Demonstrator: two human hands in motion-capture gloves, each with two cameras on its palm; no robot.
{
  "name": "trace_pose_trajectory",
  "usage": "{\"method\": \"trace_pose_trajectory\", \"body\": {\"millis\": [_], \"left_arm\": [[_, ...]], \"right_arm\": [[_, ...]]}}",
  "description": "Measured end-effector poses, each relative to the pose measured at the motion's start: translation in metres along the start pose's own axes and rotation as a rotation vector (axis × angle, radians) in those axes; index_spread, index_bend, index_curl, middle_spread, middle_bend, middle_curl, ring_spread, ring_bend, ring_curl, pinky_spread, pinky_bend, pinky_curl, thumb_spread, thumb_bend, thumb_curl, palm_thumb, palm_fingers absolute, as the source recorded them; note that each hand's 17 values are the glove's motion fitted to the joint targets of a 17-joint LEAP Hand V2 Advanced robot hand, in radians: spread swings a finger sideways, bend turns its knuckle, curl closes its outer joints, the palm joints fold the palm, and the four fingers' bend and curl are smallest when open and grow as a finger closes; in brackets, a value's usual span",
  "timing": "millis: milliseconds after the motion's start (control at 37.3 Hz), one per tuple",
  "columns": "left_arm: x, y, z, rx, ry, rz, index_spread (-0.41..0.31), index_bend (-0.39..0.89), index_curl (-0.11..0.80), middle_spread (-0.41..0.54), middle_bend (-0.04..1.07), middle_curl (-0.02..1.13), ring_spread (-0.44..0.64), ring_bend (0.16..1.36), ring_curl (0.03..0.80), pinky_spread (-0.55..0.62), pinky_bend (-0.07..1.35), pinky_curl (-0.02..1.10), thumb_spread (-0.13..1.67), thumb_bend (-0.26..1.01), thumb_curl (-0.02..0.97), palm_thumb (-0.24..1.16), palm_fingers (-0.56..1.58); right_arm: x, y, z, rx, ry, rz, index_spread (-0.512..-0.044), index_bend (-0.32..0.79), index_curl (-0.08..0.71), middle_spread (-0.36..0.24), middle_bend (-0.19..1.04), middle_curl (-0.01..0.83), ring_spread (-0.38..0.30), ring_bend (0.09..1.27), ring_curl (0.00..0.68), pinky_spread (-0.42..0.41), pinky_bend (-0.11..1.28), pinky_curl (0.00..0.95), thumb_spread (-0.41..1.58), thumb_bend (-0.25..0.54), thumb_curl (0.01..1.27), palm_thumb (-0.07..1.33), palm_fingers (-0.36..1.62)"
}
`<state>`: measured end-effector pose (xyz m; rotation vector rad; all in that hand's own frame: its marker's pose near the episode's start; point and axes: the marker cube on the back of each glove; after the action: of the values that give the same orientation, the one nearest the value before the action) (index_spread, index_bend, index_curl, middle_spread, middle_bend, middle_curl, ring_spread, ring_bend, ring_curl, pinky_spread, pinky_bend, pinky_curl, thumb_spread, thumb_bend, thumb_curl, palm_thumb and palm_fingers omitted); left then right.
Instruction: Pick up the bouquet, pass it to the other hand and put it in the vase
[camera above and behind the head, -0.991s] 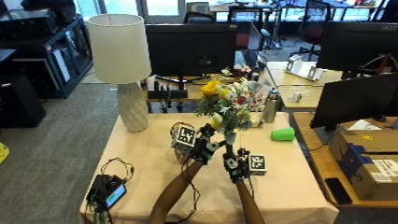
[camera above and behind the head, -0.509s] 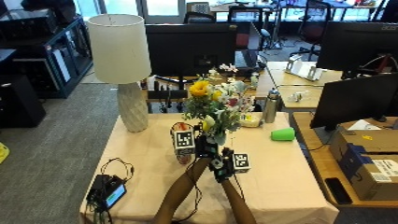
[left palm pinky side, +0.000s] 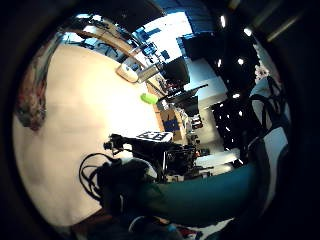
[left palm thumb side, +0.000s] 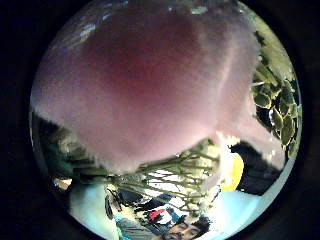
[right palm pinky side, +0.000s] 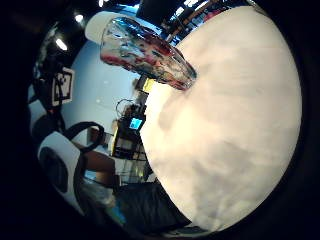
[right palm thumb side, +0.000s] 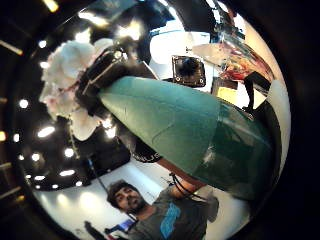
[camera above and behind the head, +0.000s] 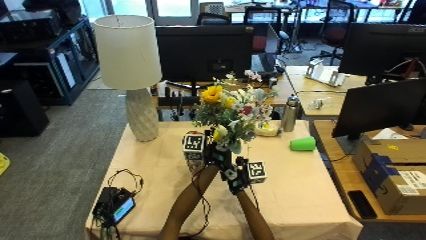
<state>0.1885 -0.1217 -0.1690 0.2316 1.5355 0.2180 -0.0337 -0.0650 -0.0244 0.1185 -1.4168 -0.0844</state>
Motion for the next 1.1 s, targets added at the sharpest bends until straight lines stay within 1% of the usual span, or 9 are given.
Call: {"method": "trace_pose_trajectory", "body": {"millis": [134, 188, 295, 321, 429, 616, 723, 857, 1098], "left_arm": [[0.004, -0.007, -0.007, 0.014, -0.025, 0.033, -0.268, 0.09, 0.168, -0.370, 0.50, 0.48, -0.37, 0.75, 0.407, -0.40, 0.68, 0.41, 0.08, -0.03, 0.652, 0.93, 1.26], [0.007, -0.013, -0.012, 0.031, -0.034, 0.049, -0.273, 0.10, 0.176, -0.373, 0.51, 0.49, -0.37, 0.76, 0.413, -0.40, 0.68, 0.41, 0.05, -0.03, 0.660, 0.94, 1.27], [0.020, -0.028, -0.031, 0.081, -0.054, 0.081, -0.289, 0.11, 0.192, -0.375, 0.53, 0.49, -0.38, 0.76, 0.419, -0.40, 0.67, 0.41, 0.01, -0.04, 0.672, 0.94, 1.27], [0.025, -0.031, -0.037, 0.094, -0.061, 0.085, -0.292, 0.11, 0.196, -0.375, 0.53, 0.49, -0.38, 0.76, 0.421, -0.40, 0.67, 0.41, 0.01, -0.04, 0.675, 0.94, 1.27], [0.048, -0.041, -0.061, 0.117, -0.081, 0.072, -0.303, 0.12, 0.213, -0.376, 0.53, 0.49, -0.38, 0.75, 0.425, -0.41, 0.68, 0.41, -0.02, -0.04, 0.686, 0.94, 1.27], [0.079, -0.065, -0.102, 0.079, -0.037, 0.100, -0.311, 0.12, 0.236, -0.376, 0.54, 0.49, -0.38, 0.74, 0.429, -0.41, 0.68, 0.41, -0.04, -0.04, 0.700, 0.94, 1.27], [0.093, -0.078, -0.124, 0.109, -0.070, 0.122, -0.319, 0.13, 0.248, -0.375, 0.55, 0.49, -0.38, 0.73, 0.431, -0.41, 0.66, 0.41, -0.05, -0.04, 0.707, 0.94, 1.27], [0.103, -0.093, -0.143, 0.176, -0.159, 0.170, -0.327, 0.13, 0.261, -0.377, 0.55, 0.49, -0.38, 0.73, 0.434, -0.41, 0.65, 0.41, -0.06, -0.04, 0.713, 0.94, 1.28], [0.093, -0.121, -0.165, 0.222, -0.231, 0.219, -0.337, 0.13, 0.279, -0.377, 0.55, 0.49, -0.38, 0.73, 0.437, -0.41, 0.64, 0.41, -0.07, -0.04, 0.721, 0.94, 1.28]], "right_arm": [[-0.001, 0.008, -0.005, -0.005, 0.076, 0.231, -0.254, 0.25, 0.576, -0.156, 0.79, 0.636, -0.180, 1.01, 0.595, -0.271, 0.80, 0.509, 0.69, -0.029, 0.70, 0.90, 1.32], [0.007, 0.011, -0.011, 0.003, 0.161, 0.251, -0.255, 0.23, 0.571, -0.150, 0.76, 0.624, -0.176, 0.97, 0.579, -0.271, 0.79, 0.501, 0.68, -0.031, 0.69, 0.90, 1.27], [0.020, 0.018, -0.031, 0.030, 0.271, 0.165, -0.271, 0.15, 0.544, -0.152, 0.65, 0.582, -0.176, 0.86, 0.539, -0.235, 0.74, 0.478, 0.69, -0.025, 0.69, 0.91, 1.08], [0.018, 0.019, -0.034, 0.031, 0.243, 0.099, -0.277, 0.14, 0.534, -0.154, 0.61, 0.566, -0.173, 0.81, 0.522, -0.188, 0.70, 0.466, 0.70, -0.023, 0.69, 0.92, 0.95], [0.015, 0.018, -0.047, 0.057, 0.154, -0.121, -0.287, 0.15, 0.531, -0.159, 0.53, 0.537, -0.156, 0.73, 0.504, -0.085, 0.62, 0.460, 0.77, -0.025, 0.67, 0.91, 0.83], [0.029, 0.030, -0.078, 0.147, 0.191, -0.004, -0.300, 0.14, 0.474, -0.161, 0.45, 0.493, -0.133, 0.58, 0.430, 0.026, 0.54, 0.402, 0.85, -0.020, 0.65, 0.91, 0.82], [0.029, 0.030, -0.089, 0.159, 0.189, -0.103, -0.301, 0.13, 0.451, -0.163, 0.43, 0.482, -0.130, 0.53, 0.411, 0.060, 0.51, 0.386, 0.87, -0.022, 0.64, 0.91, 0.84], [0.029, 0.034, -0.089, 0.156, 0.173, -0.107, -0.304, 0.12, 0.426, -0.164, 0.40, 0.471, -0.127, 0.50, 0.401, 0.086, 0.49, 0.377, 0.90, -0.021, 0.63, 0.91, 0.86], [0.029, 0.036, -0.079, 0.128, 0.156, -0.137, -0.304, 0.12, 0.391, -0.165, 0.36, 0.462, -0.126, 0.45, 0.396, 0.112, 0.45, 0.368, 0.93, -0.022, 0.61, 0.91, 0.88]]}}
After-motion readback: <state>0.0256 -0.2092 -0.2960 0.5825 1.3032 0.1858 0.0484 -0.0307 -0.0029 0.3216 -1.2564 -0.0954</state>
